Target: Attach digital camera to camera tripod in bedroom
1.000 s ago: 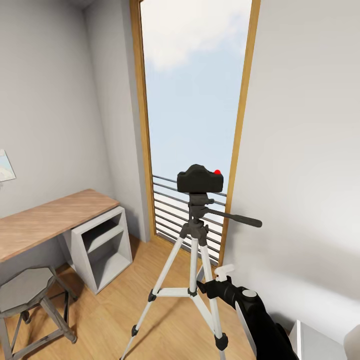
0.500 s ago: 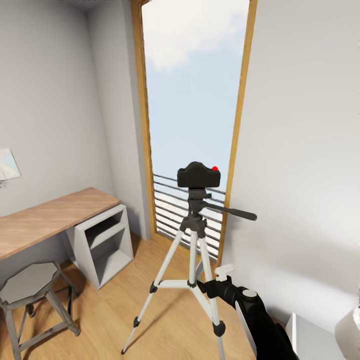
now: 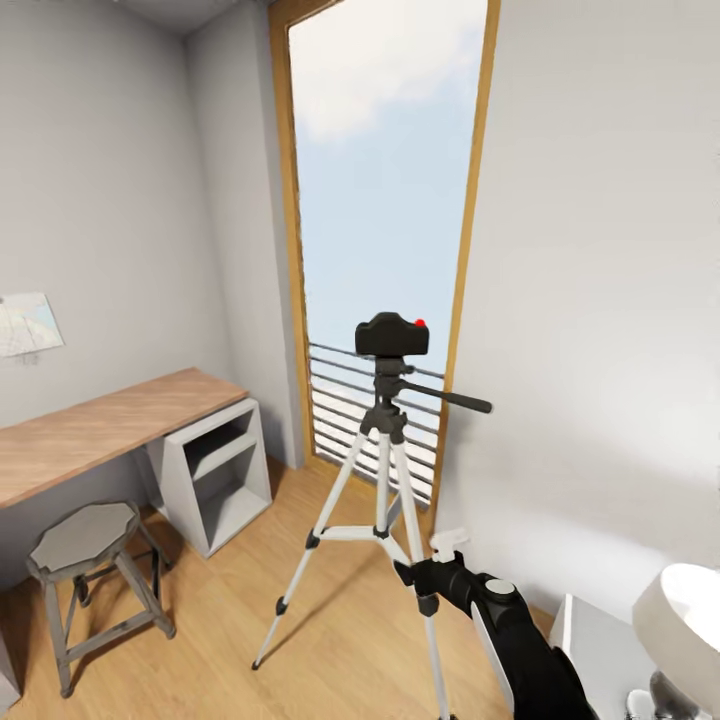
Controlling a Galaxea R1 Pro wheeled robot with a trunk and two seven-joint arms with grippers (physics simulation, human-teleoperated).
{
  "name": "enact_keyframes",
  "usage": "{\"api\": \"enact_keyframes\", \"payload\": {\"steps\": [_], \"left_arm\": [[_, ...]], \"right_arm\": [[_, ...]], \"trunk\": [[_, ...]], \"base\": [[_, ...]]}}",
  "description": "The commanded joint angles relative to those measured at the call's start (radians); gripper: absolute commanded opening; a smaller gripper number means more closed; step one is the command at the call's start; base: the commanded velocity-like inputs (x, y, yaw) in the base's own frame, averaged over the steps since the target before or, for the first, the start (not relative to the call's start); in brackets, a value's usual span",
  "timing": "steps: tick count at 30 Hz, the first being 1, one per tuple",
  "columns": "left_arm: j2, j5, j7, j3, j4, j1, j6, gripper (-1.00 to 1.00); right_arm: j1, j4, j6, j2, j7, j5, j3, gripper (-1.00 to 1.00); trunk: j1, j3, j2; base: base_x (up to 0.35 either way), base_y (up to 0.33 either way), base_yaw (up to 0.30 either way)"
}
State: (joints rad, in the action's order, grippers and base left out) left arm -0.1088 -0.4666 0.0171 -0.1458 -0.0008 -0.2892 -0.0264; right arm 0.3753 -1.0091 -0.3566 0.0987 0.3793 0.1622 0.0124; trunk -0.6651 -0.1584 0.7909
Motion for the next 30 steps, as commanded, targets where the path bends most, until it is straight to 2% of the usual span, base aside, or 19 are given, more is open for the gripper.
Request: {"api": "enact_keyframes", "payload": {"steps": [1,10,20,24,30], "left_arm": [[0.000,-0.009,0.002,-0.009,0.001,-0.001,-0.003,1.00],[0.000,-0.009,0.003,-0.009,0.001,-0.001,-0.004,1.00],[0.000,-0.008,0.002,-0.009,0.000,-0.001,-0.005,1.00],[0.000,-0.005,0.001,-0.009,0.000,-0.001,-0.007,1.00],[-0.001,-0.005,0.001,-0.009,-0.001,-0.001,-0.009,1.00]], "right_arm": [[0.001,-0.002,-0.004,0.000,0.006,0.010,0.002,1.00],[0.001,-0.002,-0.004,-0.002,0.006,0.008,0.003,1.00],[0.001,-0.001,-0.007,-0.006,0.004,0.005,0.012,1.00],[0.001,0.008,-0.011,-0.013,-0.013,0.002,0.038,1.00],[0.001,0.079,-0.010,-0.027,-0.079,0.002,0.111,1.00]], "trunk": [[0.000,-0.002,0.001],[0.000,-0.002,0.001],[0.000,-0.002,0.001],[0.000,-0.002,0.001],[0.000,-0.002,0.001]], "base": [[-0.244,0.000,0.000],[-0.208,0.000,0.000],[-0.047,0.000,0.000],[-0.008,0.000,0.000],[-0.003,0.000,0.000]]}}
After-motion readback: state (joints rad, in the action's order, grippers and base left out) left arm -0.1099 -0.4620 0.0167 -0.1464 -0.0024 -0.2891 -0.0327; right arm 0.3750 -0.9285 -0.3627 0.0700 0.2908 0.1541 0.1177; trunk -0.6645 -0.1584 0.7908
